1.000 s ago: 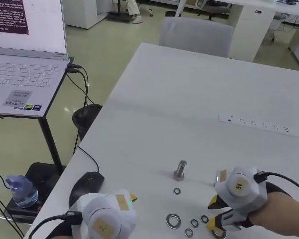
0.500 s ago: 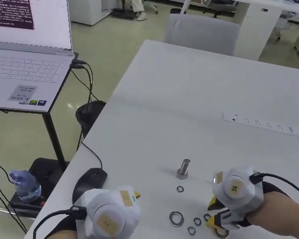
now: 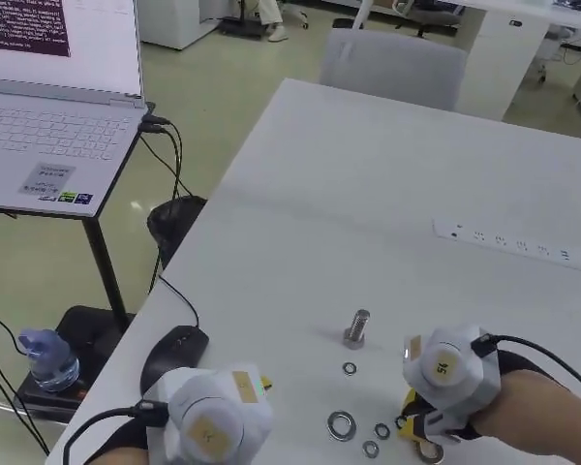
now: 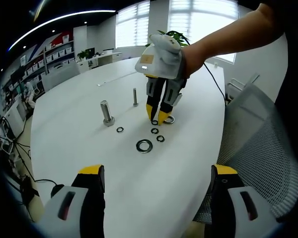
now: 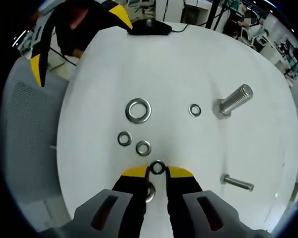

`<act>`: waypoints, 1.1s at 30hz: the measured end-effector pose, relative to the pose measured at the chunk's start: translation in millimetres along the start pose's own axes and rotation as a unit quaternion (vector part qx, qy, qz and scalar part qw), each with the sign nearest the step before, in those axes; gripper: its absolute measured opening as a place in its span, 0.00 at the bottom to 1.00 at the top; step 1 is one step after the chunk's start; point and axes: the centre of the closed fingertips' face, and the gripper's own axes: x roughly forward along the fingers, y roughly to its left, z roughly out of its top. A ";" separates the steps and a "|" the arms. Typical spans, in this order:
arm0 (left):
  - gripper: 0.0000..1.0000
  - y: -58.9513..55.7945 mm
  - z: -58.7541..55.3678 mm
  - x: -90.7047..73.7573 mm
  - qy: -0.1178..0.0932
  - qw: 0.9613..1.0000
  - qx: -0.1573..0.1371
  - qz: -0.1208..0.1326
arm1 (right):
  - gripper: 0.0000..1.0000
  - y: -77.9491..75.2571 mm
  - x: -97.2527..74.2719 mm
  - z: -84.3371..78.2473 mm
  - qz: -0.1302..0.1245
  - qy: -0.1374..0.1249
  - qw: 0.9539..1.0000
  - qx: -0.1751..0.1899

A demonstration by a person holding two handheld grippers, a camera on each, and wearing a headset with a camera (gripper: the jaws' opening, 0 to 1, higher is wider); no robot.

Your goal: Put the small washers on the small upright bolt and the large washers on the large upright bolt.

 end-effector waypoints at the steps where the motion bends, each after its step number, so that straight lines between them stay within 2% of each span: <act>1: 0.88 -0.3 0.0 -0.1 0.000 1.000 0.001 0.000 | 0.15 -0.9 0.1 -0.3 0.000 0.003 1.000 0.003; 7: 0.86 -1.6 -1.4 -0.5 0.003 1.000 0.000 -0.001 | 0.14 -1.5 0.3 -1.7 0.000 0.010 1.000 0.015; 14: 0.86 0.3 -1.2 -1.4 0.003 1.000 -0.001 0.003 | 0.13 -3.2 0.3 -2.1 0.001 -0.002 0.999 0.044; 18: 0.86 2.6 -1.2 -1.2 0.004 1.000 -0.003 0.006 | 0.13 -2.7 -0.6 -4.8 0.001 -0.002 0.999 0.048; 33: 0.85 8.4 -1.3 -2.4 0.009 1.000 -0.003 0.011 | 0.13 -19.8 -37.0 -39.9 -0.012 0.007 0.997 0.082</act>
